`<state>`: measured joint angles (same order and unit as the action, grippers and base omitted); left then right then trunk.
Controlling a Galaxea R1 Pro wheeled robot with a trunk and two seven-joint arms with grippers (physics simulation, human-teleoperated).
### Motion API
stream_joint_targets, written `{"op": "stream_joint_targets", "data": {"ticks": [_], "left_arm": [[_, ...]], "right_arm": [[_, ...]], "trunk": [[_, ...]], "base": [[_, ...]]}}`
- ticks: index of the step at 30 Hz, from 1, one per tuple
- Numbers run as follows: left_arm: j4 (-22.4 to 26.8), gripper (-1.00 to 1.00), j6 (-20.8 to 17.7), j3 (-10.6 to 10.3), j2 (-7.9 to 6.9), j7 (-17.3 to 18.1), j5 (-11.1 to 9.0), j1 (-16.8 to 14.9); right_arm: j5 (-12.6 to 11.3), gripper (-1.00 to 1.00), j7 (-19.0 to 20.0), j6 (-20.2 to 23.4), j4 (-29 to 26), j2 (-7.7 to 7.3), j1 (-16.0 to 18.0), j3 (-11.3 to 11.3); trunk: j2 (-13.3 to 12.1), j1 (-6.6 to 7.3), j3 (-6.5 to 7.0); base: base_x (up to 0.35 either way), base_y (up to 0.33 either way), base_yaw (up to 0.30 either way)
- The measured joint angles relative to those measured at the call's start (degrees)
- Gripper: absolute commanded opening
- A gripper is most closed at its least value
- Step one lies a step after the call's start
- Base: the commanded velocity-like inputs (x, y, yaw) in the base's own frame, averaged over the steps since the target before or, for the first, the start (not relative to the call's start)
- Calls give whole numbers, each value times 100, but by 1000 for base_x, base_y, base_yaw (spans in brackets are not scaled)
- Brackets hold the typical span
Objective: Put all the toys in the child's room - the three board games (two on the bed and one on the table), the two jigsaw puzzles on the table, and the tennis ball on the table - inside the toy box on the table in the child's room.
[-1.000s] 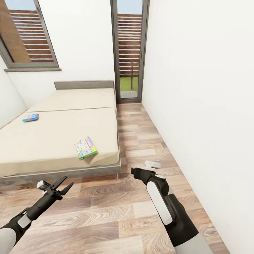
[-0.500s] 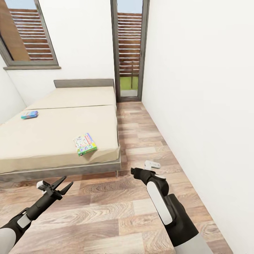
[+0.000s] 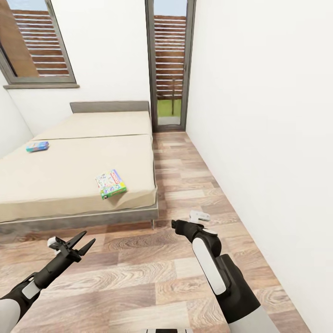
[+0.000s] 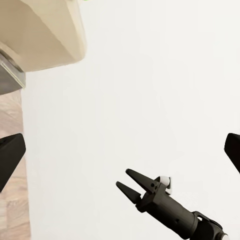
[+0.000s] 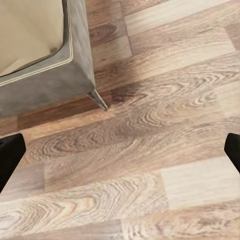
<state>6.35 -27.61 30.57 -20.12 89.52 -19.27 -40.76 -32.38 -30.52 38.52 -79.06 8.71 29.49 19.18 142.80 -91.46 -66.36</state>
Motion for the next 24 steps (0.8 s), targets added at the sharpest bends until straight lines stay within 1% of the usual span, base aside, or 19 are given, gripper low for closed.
{"op": "stream_joint_targets", "data": {"ticks": [8, 19, 24], "left_arm": [[0, 100, 0, 11, -35, 4, 1, 0], [-1, 100, 9, 9, -42, 26, 0, 0], [-15, 100, 1, 4, -41, 26, -6, 0]], "right_arm": [[1, 100, 0, 0, -12, -6, 0, -5], [1, 100, 0, 0, -16, -10, 0, -18], [1, 100, 5, 0, -20, -64, 0, -20]], "trunk": [[2, 0, 0], [2, 0, 0], [2, 0, 0]], "base": [[0, 0, 0], [0, 0, 0], [0, 0, 0]]}}
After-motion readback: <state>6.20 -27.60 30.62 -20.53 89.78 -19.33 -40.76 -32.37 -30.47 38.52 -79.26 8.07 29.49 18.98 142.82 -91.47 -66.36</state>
